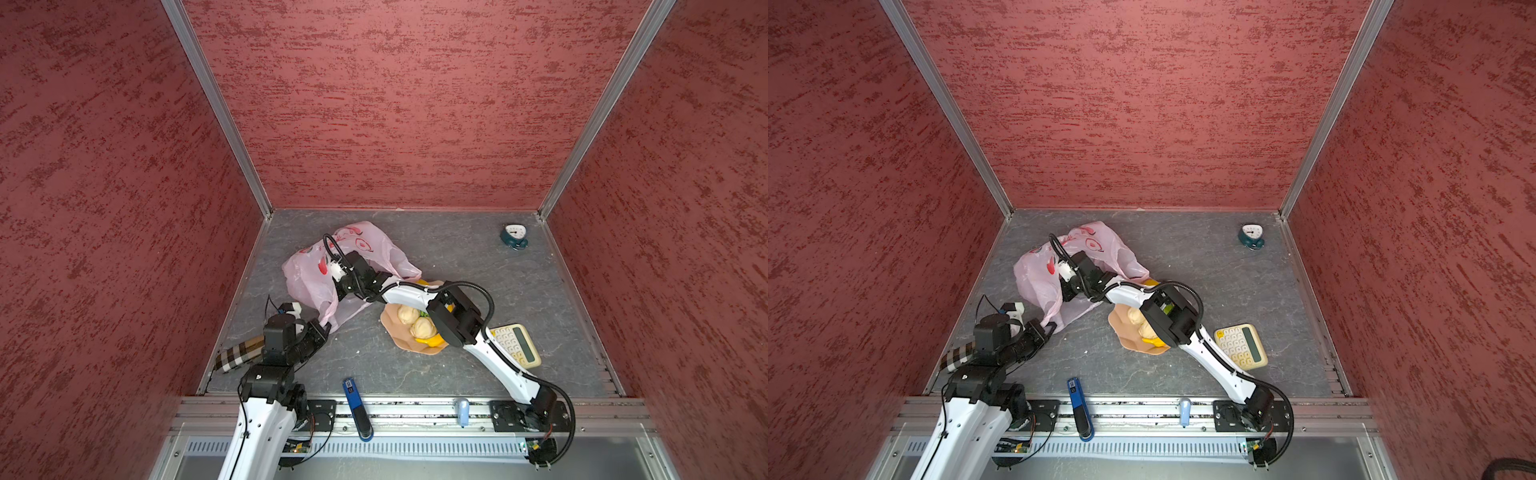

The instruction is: Take the fake fruits out of the plastic bag

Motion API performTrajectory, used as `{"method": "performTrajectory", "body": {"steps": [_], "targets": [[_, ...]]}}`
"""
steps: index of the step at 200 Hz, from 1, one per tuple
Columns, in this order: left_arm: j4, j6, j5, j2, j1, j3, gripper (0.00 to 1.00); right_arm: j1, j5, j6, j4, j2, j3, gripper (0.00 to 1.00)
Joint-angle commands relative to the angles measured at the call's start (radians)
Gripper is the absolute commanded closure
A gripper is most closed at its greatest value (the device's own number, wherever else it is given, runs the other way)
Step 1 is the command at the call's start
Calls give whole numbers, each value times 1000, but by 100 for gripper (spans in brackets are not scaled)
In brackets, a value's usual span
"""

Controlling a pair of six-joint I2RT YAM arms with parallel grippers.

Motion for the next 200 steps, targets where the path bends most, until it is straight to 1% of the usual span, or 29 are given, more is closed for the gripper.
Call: {"method": "performTrajectory", "body": {"steps": [1, 53, 84, 120, 140, 156, 165, 200], "targets": [[-10, -2, 15, -13, 11, -8, 94, 6, 8, -5, -2, 20, 29, 50], [-90, -8, -14, -28, 17, 12, 94, 6, 6, 0, 46, -10, -19, 57], [-145, -39, -76, -38, 15, 35, 94, 6, 11, 2, 74, -25, -52, 59], [-206, -68, -180, -41, 16, 74, 95, 5, 11, -1, 81, -28, -59, 61], [-227, -68, -214, -36, 15, 100, 95, 6, 11, -3, 95, -36, -75, 61], [-229, -69, -222, -34, 15, 103, 95, 6, 5, -3, 99, -40, -80, 61], [-228, -71, -219, -34, 15, 102, 95, 6, -3, -6, 102, -42, -82, 58], [-223, -72, -203, -37, 15, 88, 95, 7, -30, 0, 120, -55, -87, 42]]}}
